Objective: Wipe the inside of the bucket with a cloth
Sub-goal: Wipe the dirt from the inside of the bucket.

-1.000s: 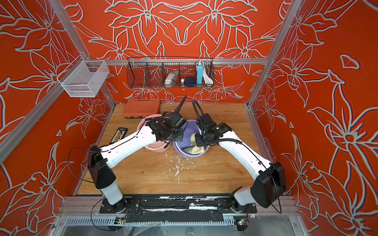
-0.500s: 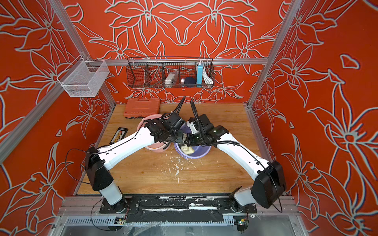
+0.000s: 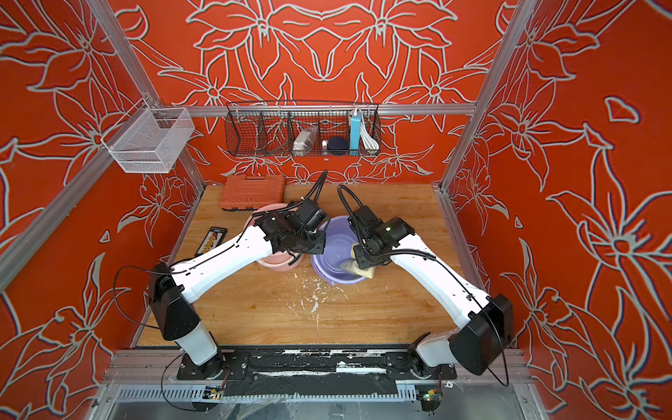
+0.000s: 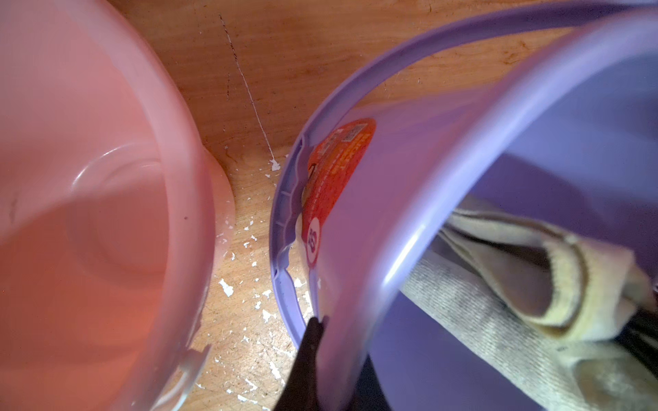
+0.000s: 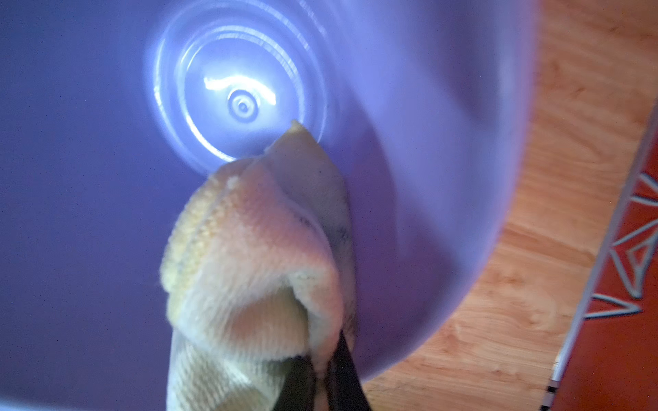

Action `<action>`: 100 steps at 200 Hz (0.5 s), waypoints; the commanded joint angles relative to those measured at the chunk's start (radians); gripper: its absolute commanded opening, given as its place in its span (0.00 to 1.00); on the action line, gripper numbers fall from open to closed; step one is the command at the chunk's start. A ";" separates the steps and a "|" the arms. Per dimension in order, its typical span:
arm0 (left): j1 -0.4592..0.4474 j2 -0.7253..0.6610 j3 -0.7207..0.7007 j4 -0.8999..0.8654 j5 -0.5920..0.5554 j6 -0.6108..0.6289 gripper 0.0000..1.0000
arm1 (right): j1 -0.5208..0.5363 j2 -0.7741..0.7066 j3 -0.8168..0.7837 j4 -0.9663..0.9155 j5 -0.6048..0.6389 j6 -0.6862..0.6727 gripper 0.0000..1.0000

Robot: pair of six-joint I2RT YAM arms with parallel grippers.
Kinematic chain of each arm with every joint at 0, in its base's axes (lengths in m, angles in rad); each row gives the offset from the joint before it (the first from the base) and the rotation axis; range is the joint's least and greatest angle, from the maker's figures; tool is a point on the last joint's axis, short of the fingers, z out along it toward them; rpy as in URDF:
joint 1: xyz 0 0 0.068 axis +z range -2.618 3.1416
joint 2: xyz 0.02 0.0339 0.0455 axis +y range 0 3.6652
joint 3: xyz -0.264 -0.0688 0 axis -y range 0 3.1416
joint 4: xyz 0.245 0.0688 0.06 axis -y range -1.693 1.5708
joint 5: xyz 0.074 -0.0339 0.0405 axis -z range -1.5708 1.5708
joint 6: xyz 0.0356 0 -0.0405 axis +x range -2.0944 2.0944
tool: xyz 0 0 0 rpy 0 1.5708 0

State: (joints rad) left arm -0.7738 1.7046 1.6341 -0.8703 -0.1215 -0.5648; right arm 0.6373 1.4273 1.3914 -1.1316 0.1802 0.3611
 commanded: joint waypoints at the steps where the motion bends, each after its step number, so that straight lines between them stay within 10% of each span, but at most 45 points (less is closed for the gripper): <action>1: 0.005 -0.048 0.005 0.000 0.065 0.016 0.00 | 0.001 0.061 0.068 -0.014 0.163 -0.021 0.00; 100: 0.004 -0.038 0.024 -0.032 0.242 -0.006 0.00 | 0.001 0.176 0.216 0.376 -0.189 -0.047 0.00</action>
State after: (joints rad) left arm -0.7635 1.6619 1.6119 -0.8730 0.0505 -0.5850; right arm 0.6399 1.5959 1.5604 -0.8707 0.0570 0.3298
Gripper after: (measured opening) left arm 0.099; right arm 0.066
